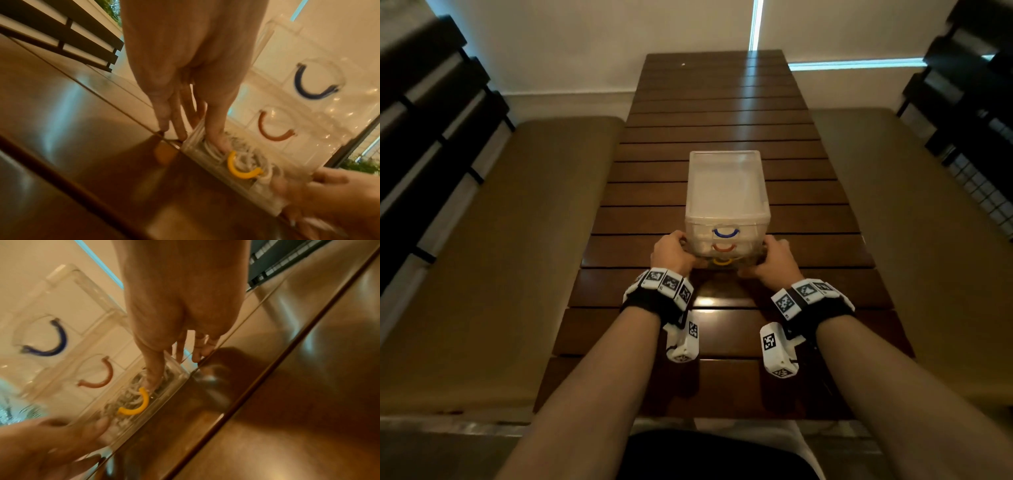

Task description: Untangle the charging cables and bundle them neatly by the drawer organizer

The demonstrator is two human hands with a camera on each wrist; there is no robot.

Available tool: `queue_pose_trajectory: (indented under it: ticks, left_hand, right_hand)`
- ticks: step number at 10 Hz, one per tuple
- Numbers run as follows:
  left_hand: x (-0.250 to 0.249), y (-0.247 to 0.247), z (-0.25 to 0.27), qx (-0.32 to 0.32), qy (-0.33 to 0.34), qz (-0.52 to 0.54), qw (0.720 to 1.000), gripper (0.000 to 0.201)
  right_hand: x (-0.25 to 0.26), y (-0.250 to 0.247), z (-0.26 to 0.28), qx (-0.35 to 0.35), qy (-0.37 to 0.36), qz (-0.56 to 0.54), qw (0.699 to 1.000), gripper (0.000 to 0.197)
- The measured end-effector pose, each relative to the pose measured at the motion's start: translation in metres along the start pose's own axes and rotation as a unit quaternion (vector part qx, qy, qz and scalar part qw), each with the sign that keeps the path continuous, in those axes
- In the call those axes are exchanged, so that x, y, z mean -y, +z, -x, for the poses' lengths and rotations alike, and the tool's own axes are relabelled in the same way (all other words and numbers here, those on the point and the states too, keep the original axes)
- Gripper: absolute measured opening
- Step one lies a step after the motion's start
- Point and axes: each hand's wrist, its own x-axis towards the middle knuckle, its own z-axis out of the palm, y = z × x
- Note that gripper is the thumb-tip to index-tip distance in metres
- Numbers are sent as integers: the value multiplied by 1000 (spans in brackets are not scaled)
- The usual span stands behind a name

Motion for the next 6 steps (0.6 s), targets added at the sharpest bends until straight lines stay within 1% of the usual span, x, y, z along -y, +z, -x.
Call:
queue_pose_trajectory:
  ticks: [1, 2, 3, 4, 5, 6]
  left_hand:
    - [-16, -9, 17, 3, -23, -99, 995, 50]
    - [-24, -18, 47, 6, -8, -172, 985, 42]
    - [-14, -25, 83, 28, 48, -207, 977, 28]
    - [24, -29, 113, 52, 50, -298, 952, 45]
    - [80, -27, 125, 162, -28, -372, 914, 94]
    - [102, -23, 128, 193, -34, -330, 923, 103]
  right_hand:
    - [11, -7, 9, 45, 51, 115, 991, 74]
    - [18, -21, 36, 95, 45, 168, 980, 38]
    - [4, -31, 66, 112, -6, 236, 965, 37]
    - [-29, -23, 92, 168, -11, 357, 919, 88]
    - [-59, -16, 99, 206, -12, 359, 910, 106]
    - [-65, -14, 94, 212, -21, 342, 915, 106]
